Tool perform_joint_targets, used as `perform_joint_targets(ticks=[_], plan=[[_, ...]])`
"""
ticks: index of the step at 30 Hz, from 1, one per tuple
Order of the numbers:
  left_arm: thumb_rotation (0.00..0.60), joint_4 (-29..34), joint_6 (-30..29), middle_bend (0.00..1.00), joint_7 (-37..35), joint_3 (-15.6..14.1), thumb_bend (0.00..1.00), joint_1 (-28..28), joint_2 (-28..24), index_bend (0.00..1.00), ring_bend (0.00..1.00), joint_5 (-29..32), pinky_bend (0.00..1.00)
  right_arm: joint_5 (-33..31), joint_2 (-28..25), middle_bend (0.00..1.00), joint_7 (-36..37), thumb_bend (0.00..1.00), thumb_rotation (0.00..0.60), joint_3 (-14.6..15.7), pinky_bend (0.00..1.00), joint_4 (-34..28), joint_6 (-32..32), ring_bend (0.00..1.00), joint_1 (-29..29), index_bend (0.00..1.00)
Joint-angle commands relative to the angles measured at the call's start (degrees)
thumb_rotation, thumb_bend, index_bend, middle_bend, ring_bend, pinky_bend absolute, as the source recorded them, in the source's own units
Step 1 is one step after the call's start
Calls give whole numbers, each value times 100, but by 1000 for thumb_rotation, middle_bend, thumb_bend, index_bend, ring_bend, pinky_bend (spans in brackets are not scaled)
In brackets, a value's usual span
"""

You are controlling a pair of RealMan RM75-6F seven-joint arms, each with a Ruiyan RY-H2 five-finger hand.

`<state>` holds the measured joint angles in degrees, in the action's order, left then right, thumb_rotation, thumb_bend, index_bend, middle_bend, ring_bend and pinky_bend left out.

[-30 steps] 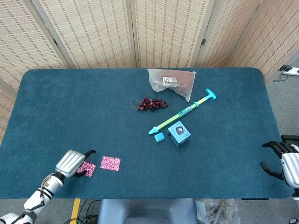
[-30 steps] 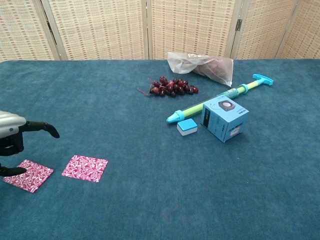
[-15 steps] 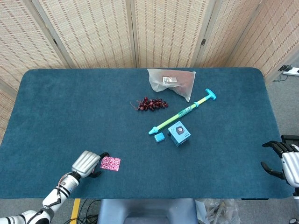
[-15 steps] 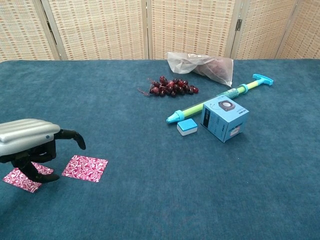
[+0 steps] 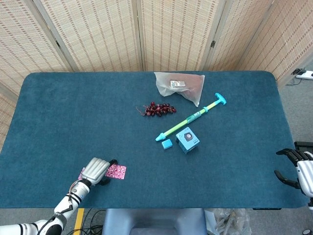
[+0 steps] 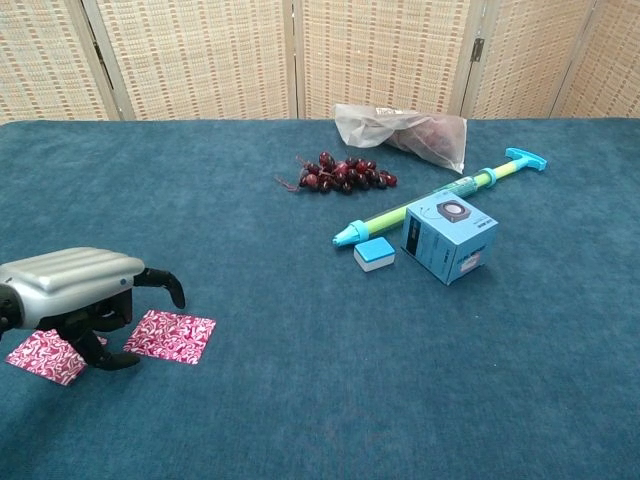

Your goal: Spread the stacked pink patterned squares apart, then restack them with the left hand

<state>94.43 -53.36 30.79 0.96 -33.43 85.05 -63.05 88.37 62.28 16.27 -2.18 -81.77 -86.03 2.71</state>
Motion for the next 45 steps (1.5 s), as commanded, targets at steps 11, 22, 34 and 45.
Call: perform_joint_targets(ticks=[11,22,34,45], plan=[[600,-82,-55,1000,169,-12,327,-141,247,287,979,270,1000,-51,-10,353,93,284,600,4,319,72,-70,300,-84,328],[600,-159,-115,1000,159,-58,326,-181,330,345,979,355,1000,-52,-5,353,141,283,600,3,319,119,-63,300,-94,328],[600,-246,-171,1000,-138,-108,326,-148,376,436,979,143,1000,-62,5,353,151,283,600,3,319,142,-40,300,-99,328],[600,-324,-180,1000,-292,-130,327,-132,396,469,980,3,1000,-67,8,353,161,284,600,4,319,149,-54,300,-121,328]])
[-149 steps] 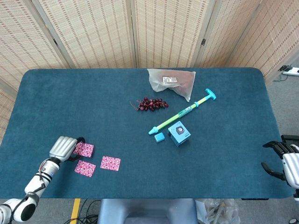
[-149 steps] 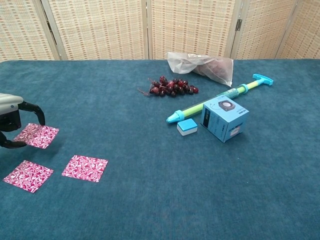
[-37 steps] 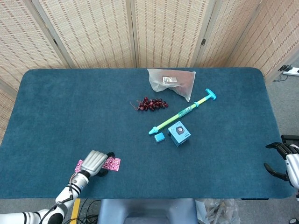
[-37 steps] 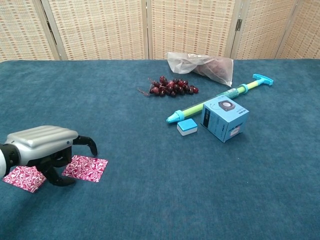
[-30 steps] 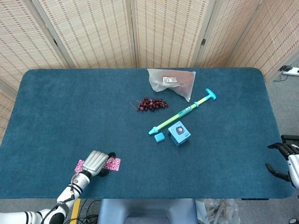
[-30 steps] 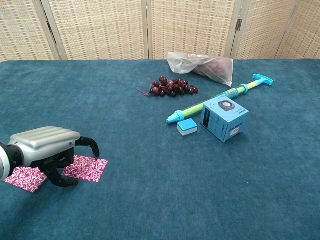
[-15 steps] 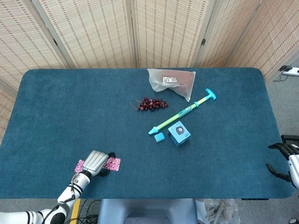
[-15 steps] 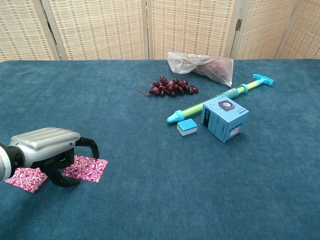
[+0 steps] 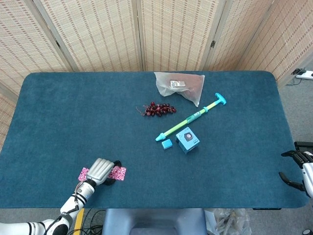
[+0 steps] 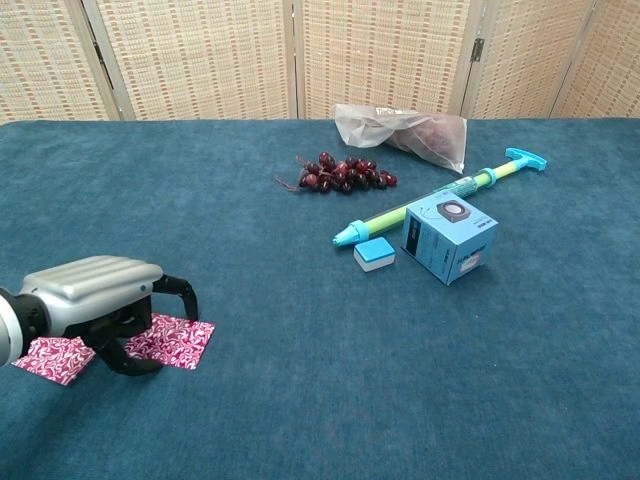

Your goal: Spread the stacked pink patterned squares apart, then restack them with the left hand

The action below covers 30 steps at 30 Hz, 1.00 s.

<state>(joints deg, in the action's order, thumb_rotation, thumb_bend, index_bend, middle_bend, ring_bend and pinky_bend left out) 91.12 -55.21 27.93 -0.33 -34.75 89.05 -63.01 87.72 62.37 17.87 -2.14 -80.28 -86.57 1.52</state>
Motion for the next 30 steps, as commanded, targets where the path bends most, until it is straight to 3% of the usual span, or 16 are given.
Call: perform_joint_targets(ticks=[1,8,14,22,30], plan=[[600,18,4,1000,-11,-4,331,-1,-10,469,980,-12,1000,-6,-2,353,2,284,600,-4,319,2,-1,300,-2,328],[600,127,6,1000,-21,-27,343,-18,-143,469,979,-114,1000,1,-8,353,-10,284,600,-12,319,-11,0,300,3,328],[600,372,-18,1000,-142,-130,343,-26,-623,469,980,-520,1000,-2,-19,353,-34,284,600,-18,319,-35,5,300,7,328],[600,529,-132,1000,-535,-420,343,138,-1336,465,980,-1141,1000,15,-39,353,-97,283,600,-25,319,-94,46,300,45,328],[600,524,-179,1000,-610,-679,344,323,-1562,448,979,-1443,1000,46,-36,353,-176,283,600,-25,319,-167,82,305,88,328]])
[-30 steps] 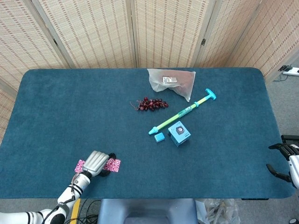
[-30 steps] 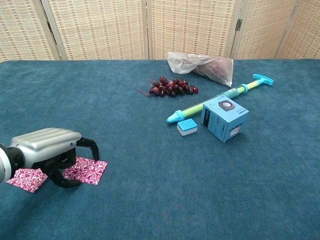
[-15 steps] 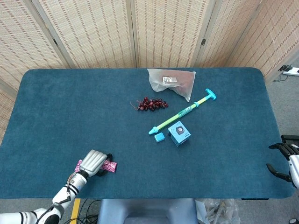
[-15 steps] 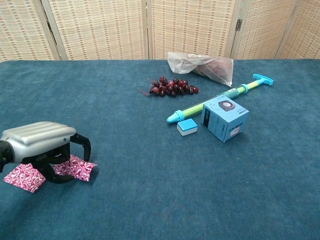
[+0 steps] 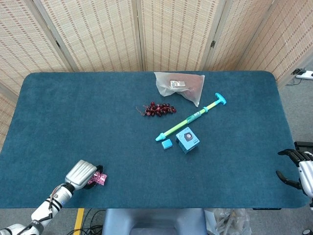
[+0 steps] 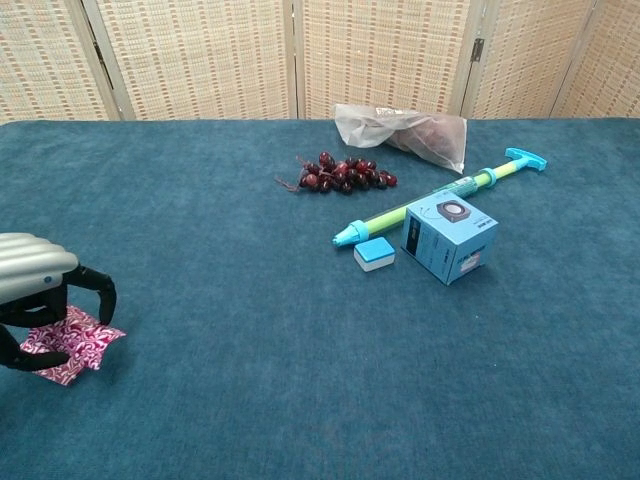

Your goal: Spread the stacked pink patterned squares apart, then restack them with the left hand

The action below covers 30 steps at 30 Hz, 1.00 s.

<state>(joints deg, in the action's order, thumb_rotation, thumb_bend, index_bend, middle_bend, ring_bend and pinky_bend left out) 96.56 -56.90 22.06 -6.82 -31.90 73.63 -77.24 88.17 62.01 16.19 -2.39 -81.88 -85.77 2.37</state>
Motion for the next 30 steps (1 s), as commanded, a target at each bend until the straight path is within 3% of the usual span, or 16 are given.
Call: perform_joint_targets(ticks=[1,30], plan=[[600,-52,-2,1000,-46,-45,344,64,-18,445,979,-18,1000,2,0,353,-18,283,600,1,319,-14,3,305,4,328],[600,-577,424,1000,4,93,343,78,110,354,980,174,1000,-52,-42,353,-127,284,600,-7,319,-115,20,312,3,328]])
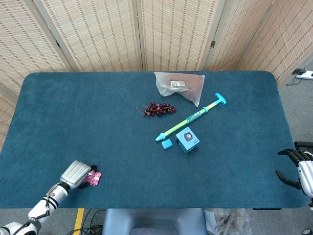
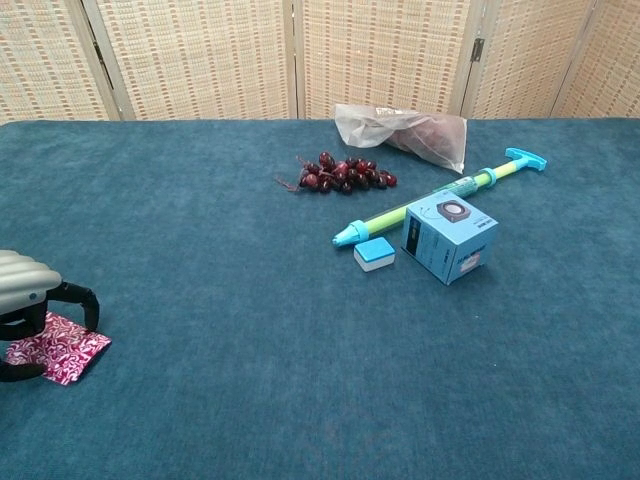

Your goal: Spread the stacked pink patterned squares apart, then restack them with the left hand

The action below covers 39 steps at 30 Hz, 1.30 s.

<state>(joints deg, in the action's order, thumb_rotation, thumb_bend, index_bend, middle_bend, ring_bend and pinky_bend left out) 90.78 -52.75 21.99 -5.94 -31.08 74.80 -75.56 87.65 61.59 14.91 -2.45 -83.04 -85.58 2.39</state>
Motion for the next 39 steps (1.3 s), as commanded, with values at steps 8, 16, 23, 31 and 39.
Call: perform_joint_targets(ticks=[8,16,23,31,39], plan=[[600,52,83,1000,67,17,343,-16,-72,353,980,62,1000,-3,8,353,10,283,600,1,319,8,-9,317,-6,328],[600,103,141,1000,72,36,343,-17,-121,261,980,146,1000,7,2,353,-17,283,600,2,319,-15,-7,318,0,328],[600,243,56,1000,-19,60,343,20,-240,237,980,101,1000,-7,-17,353,-59,283,600,-4,319,-57,-8,320,-3,328],[600,673,-625,1000,-723,392,343,325,-714,242,940,215,1000,14,-72,353,-118,283,600,-5,319,-104,16,320,22,328],[600,486,-1954,782,-1238,927,343,974,-631,297,675,656,872,180,-184,349,132,294,600,98,319,-77,316,320,193,300]])
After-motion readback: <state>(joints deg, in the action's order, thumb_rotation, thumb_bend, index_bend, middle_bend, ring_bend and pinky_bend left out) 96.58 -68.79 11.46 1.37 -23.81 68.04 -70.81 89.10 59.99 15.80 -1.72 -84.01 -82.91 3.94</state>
